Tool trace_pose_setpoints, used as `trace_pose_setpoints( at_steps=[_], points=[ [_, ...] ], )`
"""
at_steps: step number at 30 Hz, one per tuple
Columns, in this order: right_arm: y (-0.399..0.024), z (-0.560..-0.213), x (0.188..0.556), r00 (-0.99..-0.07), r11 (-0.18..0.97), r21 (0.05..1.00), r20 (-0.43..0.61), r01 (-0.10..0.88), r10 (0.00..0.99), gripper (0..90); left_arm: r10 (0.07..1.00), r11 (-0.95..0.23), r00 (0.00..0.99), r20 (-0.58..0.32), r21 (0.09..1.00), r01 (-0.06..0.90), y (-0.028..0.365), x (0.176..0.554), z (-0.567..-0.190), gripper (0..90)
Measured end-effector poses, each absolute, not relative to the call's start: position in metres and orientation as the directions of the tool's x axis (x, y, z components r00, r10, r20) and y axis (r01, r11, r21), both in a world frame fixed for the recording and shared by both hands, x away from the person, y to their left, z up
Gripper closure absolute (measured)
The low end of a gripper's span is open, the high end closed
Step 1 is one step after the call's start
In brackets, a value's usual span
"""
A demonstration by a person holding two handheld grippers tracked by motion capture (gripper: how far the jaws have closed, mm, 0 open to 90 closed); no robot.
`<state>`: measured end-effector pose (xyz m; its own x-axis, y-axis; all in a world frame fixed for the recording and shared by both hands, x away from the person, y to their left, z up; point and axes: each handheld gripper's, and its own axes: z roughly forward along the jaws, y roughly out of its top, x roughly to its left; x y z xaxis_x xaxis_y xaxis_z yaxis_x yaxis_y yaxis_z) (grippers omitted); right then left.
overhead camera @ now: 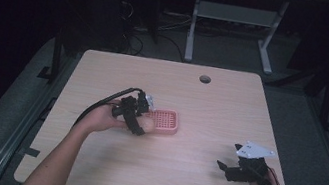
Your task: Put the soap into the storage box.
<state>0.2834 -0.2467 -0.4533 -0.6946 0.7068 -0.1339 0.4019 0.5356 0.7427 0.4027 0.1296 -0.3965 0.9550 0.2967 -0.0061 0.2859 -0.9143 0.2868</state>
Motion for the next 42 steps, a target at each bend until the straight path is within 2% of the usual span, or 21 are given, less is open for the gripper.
trace_pose_setpoints(
  at_steps=[23,42],
  points=[
    [-0.249,-0.453,0.283,-0.692,0.519,0.754,-0.121,0.403,0.712,13.8,0.278,-0.926,0.961,-0.006,0.265,0.27,0.105,0.43,-0.389,32.0],
    [-0.25,-0.453,0.283,-0.689,0.509,0.759,-0.113,0.405,0.716,13.8,0.267,-0.922,0.964,-0.007,0.289,0.258,0.08,0.449,-0.387,32.0]
  ],
)
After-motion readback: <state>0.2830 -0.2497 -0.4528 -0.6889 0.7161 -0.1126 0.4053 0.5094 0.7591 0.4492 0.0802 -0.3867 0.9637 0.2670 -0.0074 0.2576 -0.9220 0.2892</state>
